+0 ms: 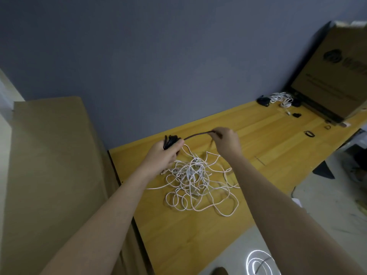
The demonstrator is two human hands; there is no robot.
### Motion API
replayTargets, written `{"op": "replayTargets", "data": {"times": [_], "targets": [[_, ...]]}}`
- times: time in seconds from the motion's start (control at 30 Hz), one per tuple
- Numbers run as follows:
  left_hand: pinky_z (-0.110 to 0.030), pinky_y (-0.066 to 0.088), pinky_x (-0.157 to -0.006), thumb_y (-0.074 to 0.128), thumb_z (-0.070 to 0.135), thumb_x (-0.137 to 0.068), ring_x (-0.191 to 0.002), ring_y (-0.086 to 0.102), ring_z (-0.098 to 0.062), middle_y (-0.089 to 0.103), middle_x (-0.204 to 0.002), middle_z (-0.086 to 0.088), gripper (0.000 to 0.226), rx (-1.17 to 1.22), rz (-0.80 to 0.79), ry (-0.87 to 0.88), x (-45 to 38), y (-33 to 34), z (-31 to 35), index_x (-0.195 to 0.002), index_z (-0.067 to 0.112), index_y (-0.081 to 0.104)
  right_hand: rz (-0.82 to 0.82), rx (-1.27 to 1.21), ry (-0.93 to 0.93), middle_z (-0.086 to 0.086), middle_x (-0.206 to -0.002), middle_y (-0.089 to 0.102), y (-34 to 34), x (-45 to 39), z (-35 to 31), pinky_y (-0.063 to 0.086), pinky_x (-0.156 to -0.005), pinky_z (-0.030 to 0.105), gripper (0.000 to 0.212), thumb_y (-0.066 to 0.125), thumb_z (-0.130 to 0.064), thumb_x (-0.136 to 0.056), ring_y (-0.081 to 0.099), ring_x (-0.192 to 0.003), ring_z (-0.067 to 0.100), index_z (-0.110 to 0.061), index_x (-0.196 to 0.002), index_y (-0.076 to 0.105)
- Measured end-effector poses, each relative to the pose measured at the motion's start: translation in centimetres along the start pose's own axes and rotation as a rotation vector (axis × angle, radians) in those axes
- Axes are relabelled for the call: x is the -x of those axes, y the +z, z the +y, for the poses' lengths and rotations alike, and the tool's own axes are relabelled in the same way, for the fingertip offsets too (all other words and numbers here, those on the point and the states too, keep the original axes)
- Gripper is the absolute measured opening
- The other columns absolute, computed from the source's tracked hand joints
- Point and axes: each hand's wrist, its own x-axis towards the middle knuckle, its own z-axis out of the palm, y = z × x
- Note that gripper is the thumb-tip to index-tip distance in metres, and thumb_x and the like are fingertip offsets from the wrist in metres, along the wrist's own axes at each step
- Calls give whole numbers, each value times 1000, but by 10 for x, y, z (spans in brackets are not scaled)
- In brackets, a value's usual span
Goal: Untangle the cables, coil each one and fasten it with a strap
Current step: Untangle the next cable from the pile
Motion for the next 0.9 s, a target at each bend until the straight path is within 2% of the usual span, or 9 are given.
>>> {"op": "replayTargets", "data": {"times": [0.13, 0.23, 0.33, 0.4, 0.5, 0.6, 0.67, 0.77, 0.9], "targets": [[-31, 10, -46, 58, 40, -87, -32, 18, -9, 24, -41, 6, 46, 273, -200, 14, 6, -2, 7, -52, 20, 36, 66, -67, 27, 5, -102, 57, 24, 30, 9, 39, -77, 29, 26, 58, -28, -95, 51, -91, 19, -8, -106, 70], [-31, 9, -46, 63, 29, -84, -31, 18, -8, 26, -38, 8, 46, 347, -226, 25, 9, 1, 10, -44, 24, 43, -61, -305, 149, -5, -86, 60, 41, 50, 9, 37, -70, 22, 19, 52, -24, -98, 54, -80, 10, -14, -95, 68], [-29, 13, -44, 61, 27, -79, -30, 17, -8, 25, -36, 7, 44, 405, -185, 43, 8, 2, 11, -43, 22, 37, -94, -571, 213, 4, -67, 60, 50, 61, 3, 48, -67, 34, 27, 46, -17, -101, 58, -66, 19, -20, -80, 62], [-23, 18, -40, 58, 31, -81, -30, 18, -7, 24, -37, 7, 44, 466, -131, 53, 6, 2, 10, -47, 19, 32, -130, -608, 236, 7, -62, 51, 57, 68, -5, 48, -58, 33, 27, 43, -22, -102, 47, -57, 21, -15, -85, 63], [-20, 27, -45, 52, 39, -87, -36, 25, -8, 30, -42, 7, 40, 523, -31, 79, 3, 0, 10, -58, 17, 35, -315, -298, 75, 6, -76, 60, 72, 80, -17, 40, -59, 29, 33, 40, -36, -102, 52, -63, 21, -14, -105, 64], [-27, 38, -64, 46, 34, -98, -50, 40, -11, 42, -54, 6, 37, 340, 86, 165, -1, 1, 7, -65, 18, 40, -492, 74, -101, 13, -102, 66, 79, 97, -26, 44, -73, 36, 39, 32, -40, -103, 61, -92, 32, -15, -124, 54], [-35, 39, -74, 43, 31, -101, -57, 45, -14, 48, -56, 8, 37, 273, 137, 166, -3, -1, 3, -66, 19, 43, -532, 280, -237, 15, -107, 64, 81, 113, -26, 43, -69, 37, 39, 29, -38, -104, 61, -94, 36, -14, -130, 47], [-33, 39, -81, 37, 33, -103, -63, 49, -14, 53, -59, 6, 40, 183, 157, 161, -4, -1, 3, -67, 19, 46, -441, 422, -457, 12, -105, 65, 76, 126, -33, 38, -63, 34, 36, 31, -30, -104, 61, -92, 34, -10, -127, 50], [-30, 40, -85, 29, 41, -103, -75, 52, -17, 54, -70, -3, 43, -53, 131, 110, -2, 2, 1, -75, 15, 47, -132, 477, -799, 1, -84, 63, 72, 120, -27, 43, -68, 31, 40, 38, -14, -80, 55, -79, 21, -11, -108, 67]]}}
